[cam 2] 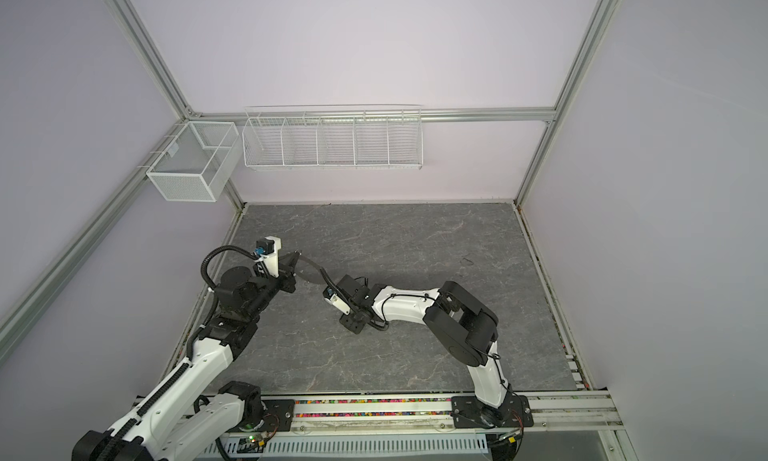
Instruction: Put the keys on the keyring
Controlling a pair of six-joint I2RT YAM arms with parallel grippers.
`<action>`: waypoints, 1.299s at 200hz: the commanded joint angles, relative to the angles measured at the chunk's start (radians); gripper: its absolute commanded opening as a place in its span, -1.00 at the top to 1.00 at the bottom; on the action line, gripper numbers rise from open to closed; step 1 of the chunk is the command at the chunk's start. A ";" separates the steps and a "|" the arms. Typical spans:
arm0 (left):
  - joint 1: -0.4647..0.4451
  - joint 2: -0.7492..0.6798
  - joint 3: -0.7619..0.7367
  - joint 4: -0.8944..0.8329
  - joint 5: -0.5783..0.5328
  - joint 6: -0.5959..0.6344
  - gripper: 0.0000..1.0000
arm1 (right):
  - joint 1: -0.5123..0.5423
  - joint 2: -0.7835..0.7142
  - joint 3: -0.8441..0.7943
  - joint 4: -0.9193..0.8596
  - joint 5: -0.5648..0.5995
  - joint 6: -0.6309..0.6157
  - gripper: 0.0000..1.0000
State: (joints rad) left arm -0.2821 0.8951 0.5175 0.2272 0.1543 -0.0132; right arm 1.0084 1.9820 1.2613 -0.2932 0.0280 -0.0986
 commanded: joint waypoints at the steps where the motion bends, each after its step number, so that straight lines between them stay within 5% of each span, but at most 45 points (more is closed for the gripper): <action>1: -0.005 -0.013 0.020 0.015 -0.007 0.013 1.00 | 0.002 0.016 -0.002 -0.003 -0.101 -0.080 0.14; 76: -0.005 0.021 0.027 0.038 0.005 0.003 1.00 | 0.011 -0.094 -0.119 -0.115 -0.227 -0.182 0.33; 125: -0.008 0.041 0.034 0.055 0.008 -0.004 1.00 | 0.002 -0.233 -0.160 -0.042 -0.252 -0.203 0.25; 167: -0.011 0.022 0.023 0.051 -0.004 0.001 1.00 | -0.053 -0.209 -0.111 -0.074 -0.155 -0.224 0.26; 260: -0.011 -0.003 0.011 0.037 -0.019 0.013 1.00 | 0.002 -0.082 -0.028 -0.103 0.087 -0.027 0.29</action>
State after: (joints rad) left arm -0.2890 0.8982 0.5179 0.2382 0.1356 -0.0063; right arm 0.9874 1.8778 1.2083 -0.3862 0.0387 -0.1856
